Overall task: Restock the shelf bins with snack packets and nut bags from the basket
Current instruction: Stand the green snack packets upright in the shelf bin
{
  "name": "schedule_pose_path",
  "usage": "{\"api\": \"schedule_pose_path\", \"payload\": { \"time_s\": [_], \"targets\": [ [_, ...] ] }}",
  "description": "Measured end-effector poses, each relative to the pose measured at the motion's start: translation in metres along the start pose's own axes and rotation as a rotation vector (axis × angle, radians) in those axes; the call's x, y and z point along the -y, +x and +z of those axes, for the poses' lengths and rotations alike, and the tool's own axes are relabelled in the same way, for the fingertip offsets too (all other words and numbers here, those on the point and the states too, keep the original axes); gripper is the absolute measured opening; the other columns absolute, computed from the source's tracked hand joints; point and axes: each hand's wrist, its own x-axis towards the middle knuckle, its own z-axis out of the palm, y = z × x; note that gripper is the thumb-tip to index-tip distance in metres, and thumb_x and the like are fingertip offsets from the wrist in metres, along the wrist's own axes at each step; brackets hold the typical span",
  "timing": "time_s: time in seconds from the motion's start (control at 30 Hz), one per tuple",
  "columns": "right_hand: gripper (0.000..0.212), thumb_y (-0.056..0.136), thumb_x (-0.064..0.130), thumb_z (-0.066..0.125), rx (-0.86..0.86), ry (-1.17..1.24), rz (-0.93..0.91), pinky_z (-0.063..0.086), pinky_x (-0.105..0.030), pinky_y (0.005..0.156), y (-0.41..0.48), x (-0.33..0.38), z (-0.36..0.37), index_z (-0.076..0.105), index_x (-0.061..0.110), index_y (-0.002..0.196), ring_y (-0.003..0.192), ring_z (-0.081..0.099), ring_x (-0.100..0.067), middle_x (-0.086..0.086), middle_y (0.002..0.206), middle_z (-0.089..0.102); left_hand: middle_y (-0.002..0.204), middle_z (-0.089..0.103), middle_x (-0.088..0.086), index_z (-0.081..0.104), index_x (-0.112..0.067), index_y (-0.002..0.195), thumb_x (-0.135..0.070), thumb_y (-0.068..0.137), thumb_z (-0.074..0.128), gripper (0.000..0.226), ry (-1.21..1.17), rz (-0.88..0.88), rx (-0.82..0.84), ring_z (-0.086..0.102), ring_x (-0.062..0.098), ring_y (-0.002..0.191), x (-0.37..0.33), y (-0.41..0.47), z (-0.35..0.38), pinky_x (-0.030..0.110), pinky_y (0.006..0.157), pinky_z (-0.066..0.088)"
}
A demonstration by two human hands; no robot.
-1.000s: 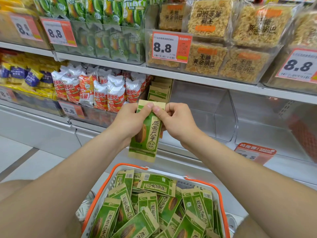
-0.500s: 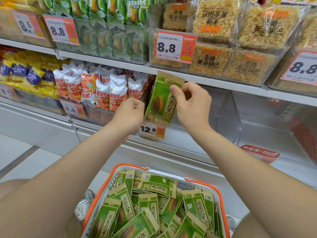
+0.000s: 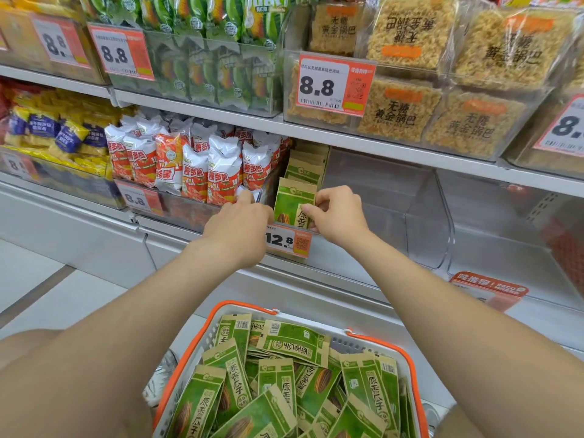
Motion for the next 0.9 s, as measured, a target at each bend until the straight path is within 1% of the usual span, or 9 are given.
{"api": "schedule_pose_path", "payload": {
  "time_s": [0.17,0.3,0.4,0.5,0.57,0.63,0.77,0.83,0.9],
  "targets": [
    [0.02,0.091,0.028,0.08,-0.036,0.074,0.089,0.064,-0.043,0.076,0.005,0.003,0.008,0.075,0.015,0.076,0.075,0.076,-0.021,-0.002,0.074,0.075,0.122,0.046,0.007,0.065,-0.029,0.13,-0.011,0.095,0.061,0.039,0.005,0.034,-0.008,0.062,0.035,0.101,0.003,0.005,0.001,0.054,0.085,0.059],
    [0.029,0.087,0.037,0.083,-0.01,-0.011,0.101,0.06,-0.04,0.084,0.001,0.007,0.009,0.076,0.014,0.072,0.097,0.068,-0.021,0.0,0.076,0.072,0.117,0.053,0.006,0.061,-0.026,0.123,-0.014,0.094,0.062,0.031,0.013,0.049,-0.013,0.062,0.033,0.103,0.007,0.007,0.0,0.049,0.08,0.056],
    [0.03,0.086,0.04,0.081,-0.063,-0.114,0.095,0.049,-0.036,0.077,-0.011,0.015,0.002,0.069,0.014,0.093,0.098,0.056,-0.019,-0.001,0.092,0.067,0.105,0.058,0.007,0.048,-0.02,0.107,-0.02,0.095,0.061,0.018,0.012,0.039,-0.027,0.061,0.033,0.095,0.007,0.005,0.0,0.045,0.07,0.051],
    [0.01,0.085,0.022,0.066,-0.088,-0.148,-0.07,0.048,-0.036,0.073,-0.027,0.024,-0.005,0.059,0.022,0.091,0.089,0.057,-0.019,0.004,0.086,0.065,0.098,0.059,0.003,0.048,-0.023,0.097,-0.03,0.098,0.059,0.013,0.016,0.034,0.082,0.061,0.031,0.092,0.005,0.001,-0.004,0.044,0.075,0.054],
    [0.011,0.079,0.014,0.06,0.021,-0.154,-0.219,0.053,-0.037,0.076,-0.041,0.031,-0.007,0.059,0.025,0.08,0.081,0.06,-0.018,0.008,0.072,0.063,0.102,0.062,0.003,0.055,-0.023,0.094,-0.037,0.098,0.059,0.015,0.059,0.065,0.218,0.063,0.03,0.095,0.005,-0.003,-0.005,0.047,0.085,0.058],
    [0.012,0.075,0.012,0.063,0.205,-0.197,-0.322,0.056,-0.037,0.074,-0.056,0.036,-0.006,0.061,0.024,0.075,0.071,0.06,-0.013,0.008,0.066,0.062,0.116,0.066,0.005,0.067,-0.019,0.109,-0.042,0.1,0.058,0.026,0.156,0.125,0.401,0.064,0.03,0.106,0.005,-0.008,-0.003,0.045,0.093,0.056],
    [0.011,0.084,0.012,0.066,0.724,-0.445,-0.322,0.046,-0.023,0.061,-0.087,0.025,0.008,0.074,0.018,0.089,0.068,0.055,-0.002,0.015,0.07,0.058,0.137,0.06,-0.003,0.058,-0.029,0.141,-0.037,0.102,0.06,0.04,0.295,0.159,0.676,0.062,0.023,0.121,0.005,-0.018,0.01,0.038,0.099,0.052],
    [0.018,0.089,0.014,0.063,0.983,-0.612,-0.294,0.048,-0.023,0.063,-0.104,0.011,0.024,0.076,0.017,0.101,0.075,0.061,-0.007,0.014,0.078,0.062,0.145,0.056,-0.002,0.053,-0.029,0.148,-0.028,0.103,0.057,0.045,0.336,0.196,0.707,0.06,0.022,0.125,0.002,-0.023,0.019,0.034,0.097,0.05],
    [0.025,0.092,0.016,0.058,1.138,-0.779,-0.294,0.057,-0.032,0.075,-0.12,-0.006,0.047,0.076,0.014,0.11,0.094,0.068,-0.023,0.001,0.098,0.072,0.15,0.052,-0.002,0.051,-0.027,0.15,-0.019,0.105,0.053,0.046,0.365,0.226,0.705,0.056,0.024,0.128,-0.002,-0.027,0.029,0.034,0.095,0.049]
  ]
}}
